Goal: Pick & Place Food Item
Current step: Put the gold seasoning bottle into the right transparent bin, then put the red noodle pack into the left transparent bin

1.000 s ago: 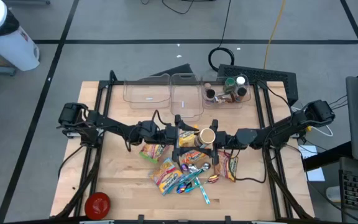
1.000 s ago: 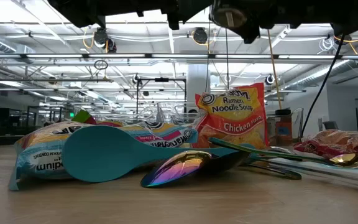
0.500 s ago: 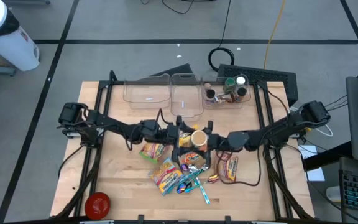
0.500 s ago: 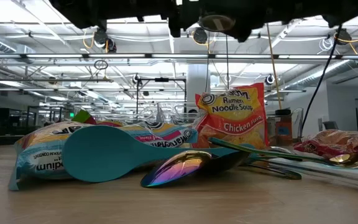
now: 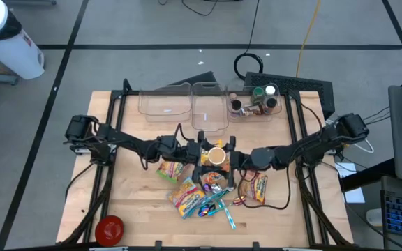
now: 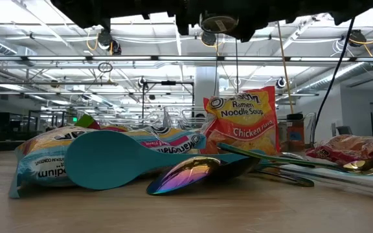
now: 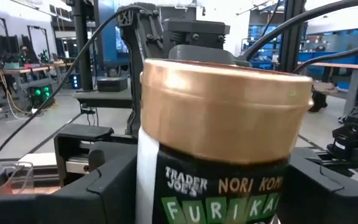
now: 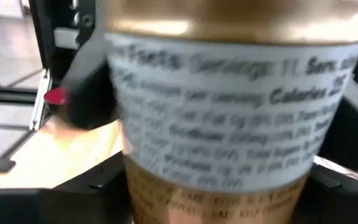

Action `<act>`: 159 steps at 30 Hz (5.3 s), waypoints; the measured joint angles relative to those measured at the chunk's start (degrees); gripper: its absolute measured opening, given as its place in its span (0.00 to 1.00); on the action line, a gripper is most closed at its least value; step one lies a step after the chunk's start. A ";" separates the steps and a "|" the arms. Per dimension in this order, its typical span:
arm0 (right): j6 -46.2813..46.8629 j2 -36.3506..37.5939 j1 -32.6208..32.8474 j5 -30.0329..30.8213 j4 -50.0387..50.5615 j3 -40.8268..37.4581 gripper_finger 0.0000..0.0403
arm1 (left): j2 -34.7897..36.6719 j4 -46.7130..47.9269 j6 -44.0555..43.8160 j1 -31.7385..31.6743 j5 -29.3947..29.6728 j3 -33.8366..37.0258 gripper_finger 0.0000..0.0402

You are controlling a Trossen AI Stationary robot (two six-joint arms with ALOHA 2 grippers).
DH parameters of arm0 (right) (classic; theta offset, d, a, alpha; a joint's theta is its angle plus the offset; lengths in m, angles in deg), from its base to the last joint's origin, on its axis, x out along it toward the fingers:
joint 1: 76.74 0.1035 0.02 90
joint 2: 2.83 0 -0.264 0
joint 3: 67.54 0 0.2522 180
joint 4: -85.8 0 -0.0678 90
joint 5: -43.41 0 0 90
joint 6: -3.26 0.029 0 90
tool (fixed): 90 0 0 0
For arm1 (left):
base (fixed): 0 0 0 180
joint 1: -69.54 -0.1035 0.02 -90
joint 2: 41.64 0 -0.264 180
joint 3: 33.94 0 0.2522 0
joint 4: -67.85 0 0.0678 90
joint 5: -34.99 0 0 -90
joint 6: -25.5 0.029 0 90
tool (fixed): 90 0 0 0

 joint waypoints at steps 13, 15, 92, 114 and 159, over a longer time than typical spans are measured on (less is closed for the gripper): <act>6.68 12.48 0.29 1.31 19.09 -2.16 0.97 | 6.16 10.49 2.15 0.20 1.26 0.17 0.71; 6.10 15.85 0.22 1.31 21.80 -1.81 0.97 | 4.23 9.24 1.07 -0.09 1.52 0.11 0.71; 9.77 18.57 -49.91 -6.46 53.40 11.11 0.67 | 7.75 18.59 0.26 -2.83 1.93 0.11 0.72; 7.05 3.60 -62.58 -16.92 32.56 3.65 0.67 | 7.73 18.59 0.28 -2.83 1.93 0.11 0.68; 17.16 36.66 -19.40 -21.38 38.58 -8.54 0.93 | 7.71 17.63 -4.29 -2.83 1.94 0.15 0.68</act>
